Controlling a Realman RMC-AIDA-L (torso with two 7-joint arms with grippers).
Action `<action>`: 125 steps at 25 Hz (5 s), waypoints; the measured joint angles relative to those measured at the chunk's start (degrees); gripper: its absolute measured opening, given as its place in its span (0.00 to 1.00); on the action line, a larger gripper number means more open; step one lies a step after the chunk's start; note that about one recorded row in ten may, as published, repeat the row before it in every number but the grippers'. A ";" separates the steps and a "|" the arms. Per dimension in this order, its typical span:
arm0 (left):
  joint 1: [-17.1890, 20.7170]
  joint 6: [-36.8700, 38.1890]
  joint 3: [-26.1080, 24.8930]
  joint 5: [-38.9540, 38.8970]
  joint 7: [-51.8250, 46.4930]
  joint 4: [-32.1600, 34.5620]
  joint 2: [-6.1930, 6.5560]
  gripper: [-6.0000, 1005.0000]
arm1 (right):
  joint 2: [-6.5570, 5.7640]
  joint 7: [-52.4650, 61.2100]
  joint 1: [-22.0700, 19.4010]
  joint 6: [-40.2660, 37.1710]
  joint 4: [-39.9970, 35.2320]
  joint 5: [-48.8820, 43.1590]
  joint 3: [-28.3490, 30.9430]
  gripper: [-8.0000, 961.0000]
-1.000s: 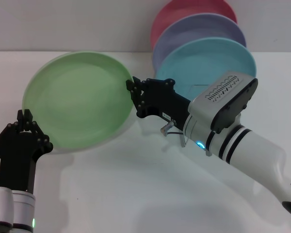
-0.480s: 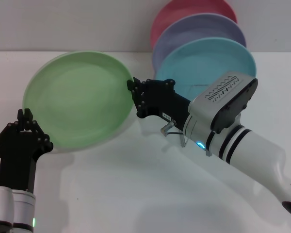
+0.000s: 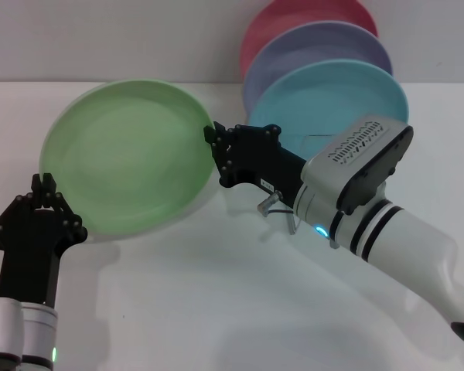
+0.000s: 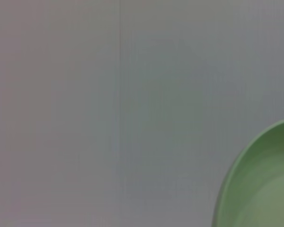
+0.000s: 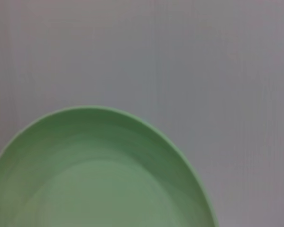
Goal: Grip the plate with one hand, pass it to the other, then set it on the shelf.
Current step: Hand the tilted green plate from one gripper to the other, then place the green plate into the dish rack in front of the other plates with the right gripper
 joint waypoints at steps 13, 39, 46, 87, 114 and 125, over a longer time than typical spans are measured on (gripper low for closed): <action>-0.18 -0.21 -0.07 0.22 -3.33 1.34 0.19 0.18 | 0.01 -0.23 -0.28 -0.48 -0.32 0.88 0.26 0.03; 2.31 18.34 -0.92 17.05 -29.87 13.50 0.58 0.74 | -0.36 -10.13 -3.75 -10.60 2.16 3.77 0.37 0.03; 1.95 19.54 -4.16 17.40 -30.21 15.02 0.70 0.74 | -0.75 -19.00 -13.69 -22.58 7.38 3.32 2.20 0.03; -0.86 9.62 -10.44 17.52 -36.25 16.14 0.83 0.76 | -2.72 -28.79 -29.13 -48.99 -2.67 3.98 8.70 0.04; -1.22 9.45 -10.45 17.51 -36.16 15.34 0.83 0.77 | -2.01 -25.80 -23.54 -49.11 -15.18 4.22 9.75 0.04; -1.05 9.46 -10.45 17.52 -36.17 14.96 0.83 0.77 | -1.01 -24.29 -20.87 -49.34 -20.86 4.46 10.14 0.05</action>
